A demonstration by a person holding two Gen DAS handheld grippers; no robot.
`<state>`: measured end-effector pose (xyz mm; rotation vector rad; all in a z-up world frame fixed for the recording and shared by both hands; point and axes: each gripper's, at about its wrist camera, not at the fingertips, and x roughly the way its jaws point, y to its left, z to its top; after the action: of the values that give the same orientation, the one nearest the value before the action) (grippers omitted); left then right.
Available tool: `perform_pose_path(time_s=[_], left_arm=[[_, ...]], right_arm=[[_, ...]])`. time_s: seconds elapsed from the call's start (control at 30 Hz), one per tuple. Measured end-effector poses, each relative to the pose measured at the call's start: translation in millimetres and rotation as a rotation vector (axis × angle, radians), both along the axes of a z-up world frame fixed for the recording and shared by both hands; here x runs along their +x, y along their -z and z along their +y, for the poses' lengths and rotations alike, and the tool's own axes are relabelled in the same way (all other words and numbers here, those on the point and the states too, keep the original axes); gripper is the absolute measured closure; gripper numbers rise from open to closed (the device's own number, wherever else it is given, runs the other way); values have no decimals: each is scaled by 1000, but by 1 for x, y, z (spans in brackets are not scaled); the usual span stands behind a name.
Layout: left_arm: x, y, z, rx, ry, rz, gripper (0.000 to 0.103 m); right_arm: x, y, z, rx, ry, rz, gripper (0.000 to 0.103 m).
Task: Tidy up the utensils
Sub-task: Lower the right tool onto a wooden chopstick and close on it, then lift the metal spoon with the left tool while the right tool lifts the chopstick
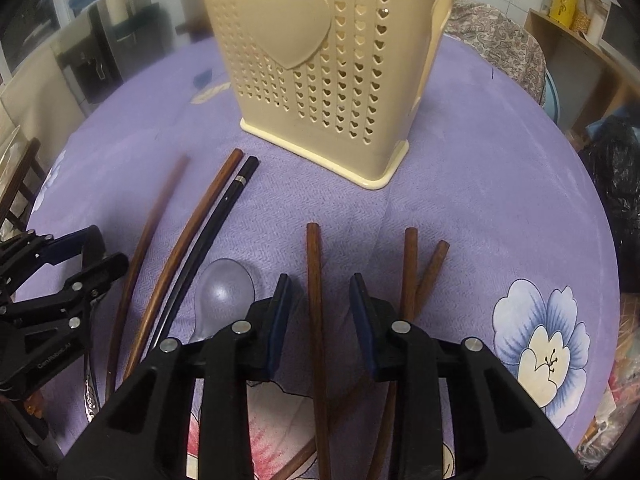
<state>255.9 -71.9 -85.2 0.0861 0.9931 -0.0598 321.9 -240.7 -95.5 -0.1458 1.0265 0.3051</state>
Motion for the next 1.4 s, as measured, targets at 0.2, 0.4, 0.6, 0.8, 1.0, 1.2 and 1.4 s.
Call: perform_pose_path(time_s=[0.2, 0.4, 0.6, 0.8, 1.0, 1.2, 1.4], left_arm=[[3, -1, -9, 18, 37, 8, 68], [1, 0, -8, 8, 27, 0, 68], [3, 0, -8, 0, 32, 8, 69], [3, -10, -5, -26, 42, -17, 69], [-2, -35, 1, -60, 56, -92, 70], [-15, -75, 17, -104, 57, -236, 70], [-24, -98, 25, -98, 45, -332, 70]], right_arm=[[5, -2, 1, -6, 27, 17, 74], [11, -3, 1, -2, 44, 16, 83], [14, -4, 2, 6, 43, 14, 94], [11, -8, -7, 54, 69, -1, 95], [2, -28, -15, 131, 77, -39, 95], [-25, -78, -27, 215, 70, -164, 95], [-59, -125, -33, 275, 47, -271, 95]])
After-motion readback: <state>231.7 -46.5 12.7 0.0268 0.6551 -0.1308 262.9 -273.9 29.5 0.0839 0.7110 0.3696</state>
